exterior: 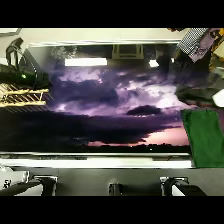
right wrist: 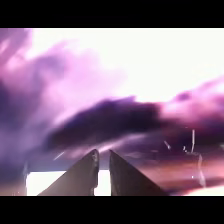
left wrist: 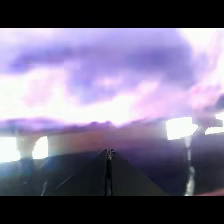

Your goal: Fold the clothes and pants, and hang the long-sleeved shirts on hangers.

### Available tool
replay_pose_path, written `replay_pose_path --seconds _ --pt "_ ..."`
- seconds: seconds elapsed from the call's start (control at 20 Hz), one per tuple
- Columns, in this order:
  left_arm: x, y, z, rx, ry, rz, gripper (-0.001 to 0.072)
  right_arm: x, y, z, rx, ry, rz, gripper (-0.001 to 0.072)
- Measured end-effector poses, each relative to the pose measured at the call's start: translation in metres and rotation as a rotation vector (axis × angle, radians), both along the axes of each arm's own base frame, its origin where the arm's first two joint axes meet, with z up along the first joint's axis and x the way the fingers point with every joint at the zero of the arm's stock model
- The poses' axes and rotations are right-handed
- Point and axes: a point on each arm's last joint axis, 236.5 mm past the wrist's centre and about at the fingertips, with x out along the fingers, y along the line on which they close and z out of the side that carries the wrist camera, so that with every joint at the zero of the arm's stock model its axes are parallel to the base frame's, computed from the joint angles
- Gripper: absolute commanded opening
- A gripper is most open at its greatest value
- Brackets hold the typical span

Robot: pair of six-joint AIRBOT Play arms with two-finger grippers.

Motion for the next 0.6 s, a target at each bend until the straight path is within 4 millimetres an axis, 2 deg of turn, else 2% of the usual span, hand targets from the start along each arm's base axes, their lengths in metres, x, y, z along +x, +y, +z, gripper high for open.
replay_pose_path --seconds 0.05,0.15,0.25,0.4,0.6 --pt "-0.005 0.002 -0.004 0.011 -0.005 -0.005 0.0021 -0.003 0.025 -0.001 -0.018 0.0 0.074 0.0033" --pt "-0.013 0.007 -0.009 0.031 -0.017 -0.006 0.0021 -0.011 0.061 -0.004 -0.054 -0.001 0.196 0.0034" --pt "-0.019 0.012 -0.014 0.057 -0.017 -0.007 0.0022 -0.021 0.083 -0.007 -0.09 0.005 0.287 0.0036" --pt "-0.025 0.021 -0.019 0.099 -0.007 -0.01 0.0022 -0.032 0.093 -0.013 -0.137 0.03 0.358 0.0036" --pt "-0.028 0.025 -0.022 0.123 -0.001 -0.013 0.0022 -0.043 0.094 -0.02 -0.168 0.074 0.397 0.0035"
